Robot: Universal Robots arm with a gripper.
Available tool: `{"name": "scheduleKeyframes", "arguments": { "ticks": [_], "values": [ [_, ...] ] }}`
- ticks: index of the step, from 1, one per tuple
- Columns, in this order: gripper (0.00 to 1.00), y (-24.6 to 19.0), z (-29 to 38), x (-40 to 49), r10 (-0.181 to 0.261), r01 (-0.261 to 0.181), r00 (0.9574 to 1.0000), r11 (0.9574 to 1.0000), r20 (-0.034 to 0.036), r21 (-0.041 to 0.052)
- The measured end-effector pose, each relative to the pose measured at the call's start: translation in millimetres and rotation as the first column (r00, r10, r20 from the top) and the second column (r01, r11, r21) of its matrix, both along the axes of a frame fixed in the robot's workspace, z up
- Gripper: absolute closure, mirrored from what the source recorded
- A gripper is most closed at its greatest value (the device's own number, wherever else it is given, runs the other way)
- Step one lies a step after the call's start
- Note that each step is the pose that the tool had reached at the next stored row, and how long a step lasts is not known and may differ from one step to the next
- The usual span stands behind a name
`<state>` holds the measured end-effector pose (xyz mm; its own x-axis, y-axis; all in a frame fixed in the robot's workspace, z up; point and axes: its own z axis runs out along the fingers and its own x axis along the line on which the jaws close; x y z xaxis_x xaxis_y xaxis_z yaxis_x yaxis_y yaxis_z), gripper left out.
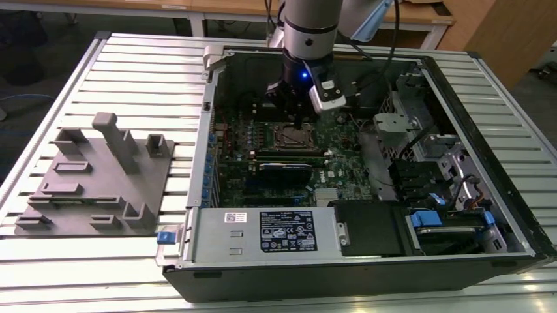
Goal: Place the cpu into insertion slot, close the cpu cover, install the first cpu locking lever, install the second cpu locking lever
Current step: 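Install the second cpu locking lever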
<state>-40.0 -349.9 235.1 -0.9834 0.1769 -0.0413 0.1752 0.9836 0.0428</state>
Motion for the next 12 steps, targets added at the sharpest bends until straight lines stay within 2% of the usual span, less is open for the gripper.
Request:
{"name": "scheduleKeyframes", "arguments": {
  "ticks": [6,12],
  "values": [
    [0.89,-0.7,0.7,0.0,0.000,0.000,1.0000,1.0000,0.0001,0.0001],
    [0.89,-3.7,0.7,0.0,0.000,0.000,1.0000,1.0000,0.0000,0.0000]
  ]
}}
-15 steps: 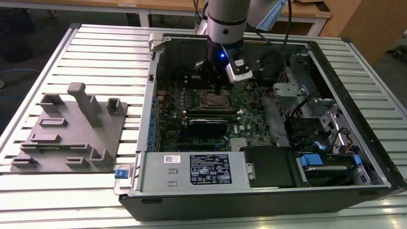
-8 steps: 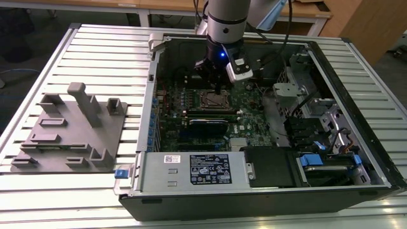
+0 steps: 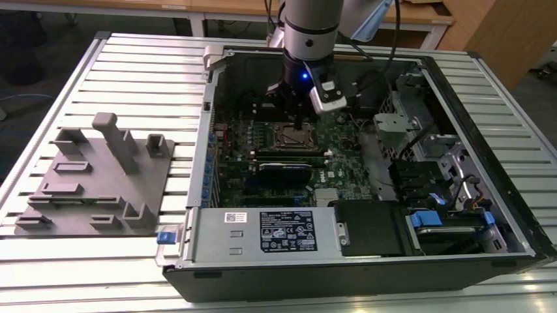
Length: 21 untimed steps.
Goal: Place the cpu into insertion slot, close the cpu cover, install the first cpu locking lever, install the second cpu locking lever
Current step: 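Install the second cpu locking lever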
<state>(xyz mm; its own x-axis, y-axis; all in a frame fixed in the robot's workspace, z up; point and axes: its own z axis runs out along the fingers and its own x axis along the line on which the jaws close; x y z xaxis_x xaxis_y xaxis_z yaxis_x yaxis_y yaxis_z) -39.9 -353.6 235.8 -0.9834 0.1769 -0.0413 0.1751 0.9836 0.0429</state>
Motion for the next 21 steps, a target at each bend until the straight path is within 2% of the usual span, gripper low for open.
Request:
{"name": "scheduleKeyframes", "arguments": {
  "ticks": [13,21],
  "values": [
    [0.89,-10.2,0.0,0.0,0.000,0.000,1.0000,1.0000,0.0000,0.0001],
    [0.89,-13.5,-0.2,0.0,0.018,-0.018,0.9998,0.9998,0.0001,0.0001]
  ]
}}
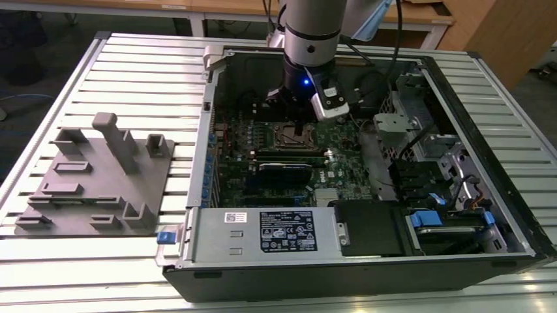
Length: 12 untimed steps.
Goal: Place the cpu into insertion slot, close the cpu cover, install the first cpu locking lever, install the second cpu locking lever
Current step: 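Install the second cpu locking lever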
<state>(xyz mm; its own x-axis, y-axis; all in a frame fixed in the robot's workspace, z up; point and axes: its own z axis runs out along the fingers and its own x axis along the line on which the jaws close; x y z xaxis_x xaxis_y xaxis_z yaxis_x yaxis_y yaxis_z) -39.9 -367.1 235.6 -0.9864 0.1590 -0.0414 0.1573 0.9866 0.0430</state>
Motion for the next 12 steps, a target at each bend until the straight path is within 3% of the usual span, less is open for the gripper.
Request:
{"name": "scheduleKeyframes", "arguments": {
  "ticks": [5,12],
  "values": [
    [0.89,-0.6,-0.3,0.0,0.027,-0.027,0.9996,0.9996,-0.0001,-0.0002],
    [0.89,-3.9,-0.4,0.0,0.029,-0.029,0.9996,0.9996,0.0000,-0.0001]
  ]
}}
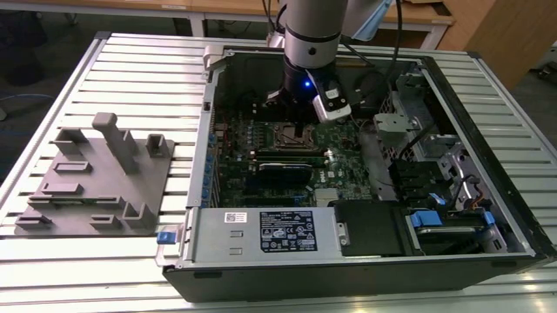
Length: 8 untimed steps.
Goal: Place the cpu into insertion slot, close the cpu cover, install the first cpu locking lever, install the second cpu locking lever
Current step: 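Install the second cpu locking lever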
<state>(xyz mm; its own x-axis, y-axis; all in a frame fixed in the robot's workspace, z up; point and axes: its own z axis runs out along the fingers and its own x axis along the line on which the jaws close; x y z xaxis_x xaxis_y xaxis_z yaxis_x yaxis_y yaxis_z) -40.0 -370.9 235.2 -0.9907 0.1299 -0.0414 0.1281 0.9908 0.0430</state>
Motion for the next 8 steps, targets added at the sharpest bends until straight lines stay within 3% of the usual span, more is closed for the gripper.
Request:
{"name": "scheduleKeyframes", "arguments": {
  "ticks": [3,8],
  "values": [
    [0.89,-1.0,0.0,0.1,0.000,0.000,1.0000,1.0000,-0.0001,0.0000],
    [0.89,-6.2,0.0,0.0,0.001,-0.001,1.0000,1.0000,-0.0001,0.0000]
  ]
}}
